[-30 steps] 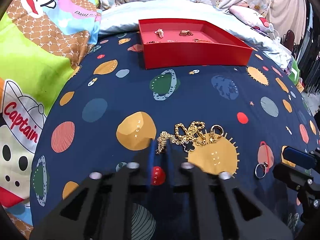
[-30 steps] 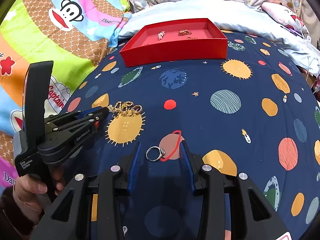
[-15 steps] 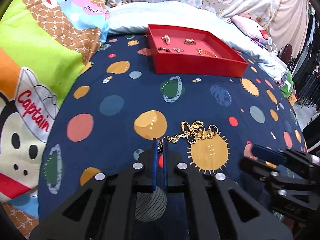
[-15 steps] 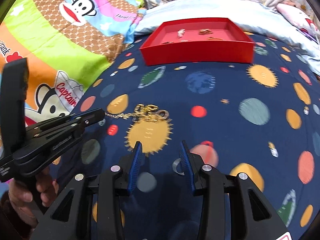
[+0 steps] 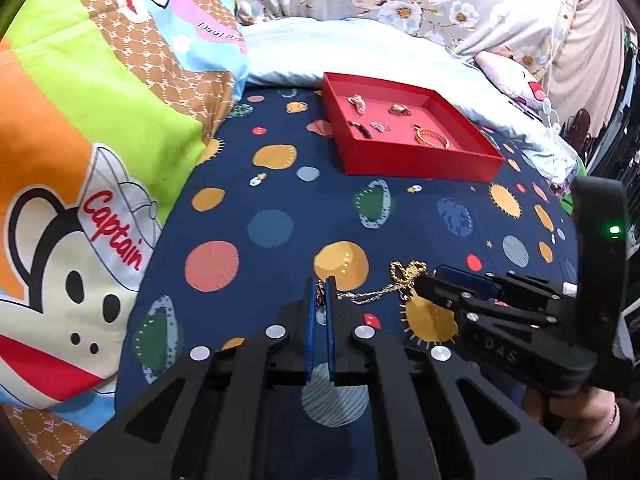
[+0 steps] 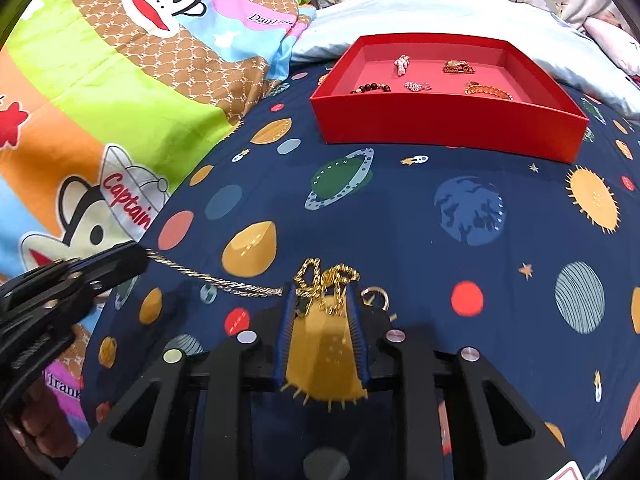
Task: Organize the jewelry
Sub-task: 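Grasp the long gold chain with the right gripper and lift it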
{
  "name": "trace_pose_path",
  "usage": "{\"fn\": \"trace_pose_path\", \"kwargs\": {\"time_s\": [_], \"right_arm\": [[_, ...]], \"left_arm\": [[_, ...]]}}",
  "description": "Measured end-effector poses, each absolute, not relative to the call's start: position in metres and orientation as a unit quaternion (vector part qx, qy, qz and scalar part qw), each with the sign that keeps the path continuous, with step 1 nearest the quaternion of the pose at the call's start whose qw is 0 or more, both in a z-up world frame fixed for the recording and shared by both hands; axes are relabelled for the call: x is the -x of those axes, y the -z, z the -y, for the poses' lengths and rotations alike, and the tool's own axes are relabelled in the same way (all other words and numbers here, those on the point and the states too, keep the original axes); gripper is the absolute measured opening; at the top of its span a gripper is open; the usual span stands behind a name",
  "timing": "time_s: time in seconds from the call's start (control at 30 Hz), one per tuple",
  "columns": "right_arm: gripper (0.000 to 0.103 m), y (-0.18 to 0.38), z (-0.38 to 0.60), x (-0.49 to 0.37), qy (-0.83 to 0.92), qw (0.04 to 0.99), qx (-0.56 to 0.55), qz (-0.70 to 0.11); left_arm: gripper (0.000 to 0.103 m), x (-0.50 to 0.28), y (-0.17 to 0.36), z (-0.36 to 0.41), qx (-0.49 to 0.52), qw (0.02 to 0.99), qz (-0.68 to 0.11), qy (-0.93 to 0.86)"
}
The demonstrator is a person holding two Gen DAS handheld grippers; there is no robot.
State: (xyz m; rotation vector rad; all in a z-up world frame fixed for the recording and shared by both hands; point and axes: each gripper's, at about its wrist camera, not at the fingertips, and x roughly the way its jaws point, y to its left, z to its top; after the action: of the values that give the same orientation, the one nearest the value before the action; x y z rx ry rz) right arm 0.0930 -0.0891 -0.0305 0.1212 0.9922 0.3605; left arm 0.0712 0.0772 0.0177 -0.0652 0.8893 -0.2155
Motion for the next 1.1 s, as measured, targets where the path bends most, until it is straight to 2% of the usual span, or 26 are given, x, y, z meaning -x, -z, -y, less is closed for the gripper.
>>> {"fn": "trace_pose_path", "kwargs": {"time_s": [0.37,0.53,0.8,1.1], "right_arm": [[0.014,0.04,0.084,-0.104,-0.167,0.86,-0.047,-0.48],[0.003,0.04,0.085,-0.104,-0.17,0.86,-0.051,-0.479],[0.002,0.025,0.092,-0.097,-0.166,0.869,-0.058,-0.463],[0.0,-0.02,0.115,-0.08,-0.163,0.889,-0.069,-0.422]], "left_arm": [[0.003,-0.068,-0.038,-0.088,0.047,0.905,-0.409,0.107],[0.003,-0.07,-0.035,-0.088,0.052,0.902,-0.415,0.109],[0.003,-0.069,-0.036,-0.087,0.053,0.902,-0.413,0.112],[0.003,-0.062,-0.057,-0.078,0.053,0.909,-0.394,0.126]]}}
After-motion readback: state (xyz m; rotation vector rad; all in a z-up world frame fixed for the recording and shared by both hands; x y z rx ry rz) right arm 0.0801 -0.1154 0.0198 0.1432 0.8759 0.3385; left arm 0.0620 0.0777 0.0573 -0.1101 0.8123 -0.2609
